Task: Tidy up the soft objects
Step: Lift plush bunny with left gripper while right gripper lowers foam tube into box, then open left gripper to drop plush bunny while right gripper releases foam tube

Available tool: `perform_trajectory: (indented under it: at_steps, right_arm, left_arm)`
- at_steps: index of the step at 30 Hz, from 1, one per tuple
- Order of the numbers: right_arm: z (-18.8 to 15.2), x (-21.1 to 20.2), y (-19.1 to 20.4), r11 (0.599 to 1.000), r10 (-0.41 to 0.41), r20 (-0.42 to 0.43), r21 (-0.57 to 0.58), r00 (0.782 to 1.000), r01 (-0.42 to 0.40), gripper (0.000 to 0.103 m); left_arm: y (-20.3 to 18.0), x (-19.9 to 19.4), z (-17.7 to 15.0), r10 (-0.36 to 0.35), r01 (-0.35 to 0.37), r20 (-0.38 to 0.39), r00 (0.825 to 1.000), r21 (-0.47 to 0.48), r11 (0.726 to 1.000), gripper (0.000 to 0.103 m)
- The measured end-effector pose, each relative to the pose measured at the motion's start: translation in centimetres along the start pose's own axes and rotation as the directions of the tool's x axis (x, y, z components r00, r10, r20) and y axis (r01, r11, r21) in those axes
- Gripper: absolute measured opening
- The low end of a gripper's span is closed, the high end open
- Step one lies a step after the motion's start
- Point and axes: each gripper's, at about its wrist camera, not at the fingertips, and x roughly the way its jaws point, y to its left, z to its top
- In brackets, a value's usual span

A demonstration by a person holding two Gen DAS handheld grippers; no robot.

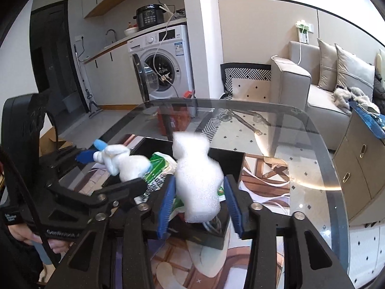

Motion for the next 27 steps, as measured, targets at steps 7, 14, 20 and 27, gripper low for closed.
perform_trajectory:
  at_steps: [7,14,20,27]
  right_arm:
    - [-0.8,-0.5,-0.5,1.0,-0.009,-0.005,0.0,1.0,0.009,0.06]
    - [-2.1,-1.9,0.2,1.0,0.007,0.031,-0.024,1.0,-0.006,0.091]
    - [-3.2,-2.7,1.5,0.999,0.012,0.087,-0.039,0.996,-0.009,0.102]
    - [-4.1,-2.9,1.9,0.999,0.007,0.126,-0.047,0.992,-0.001,0.102]
  left_arm:
    - [0.0,-0.1,-0.5,0.005,-0.005,-0.001,1.0,0.01,1.0,0.103]
    - [0.3,-1.2,-1.1,0.012,-0.012,0.021,1.0,0.013,1.0,0.103]
    - [1.1,-2.9,-2.4,0.029,-0.029,0.065,0.997,-0.005,1.0,0.103]
    - [2.1,-4.1,-3.9,0.076,-0.072,0.12,0.99,-0.038,0.997,0.103]
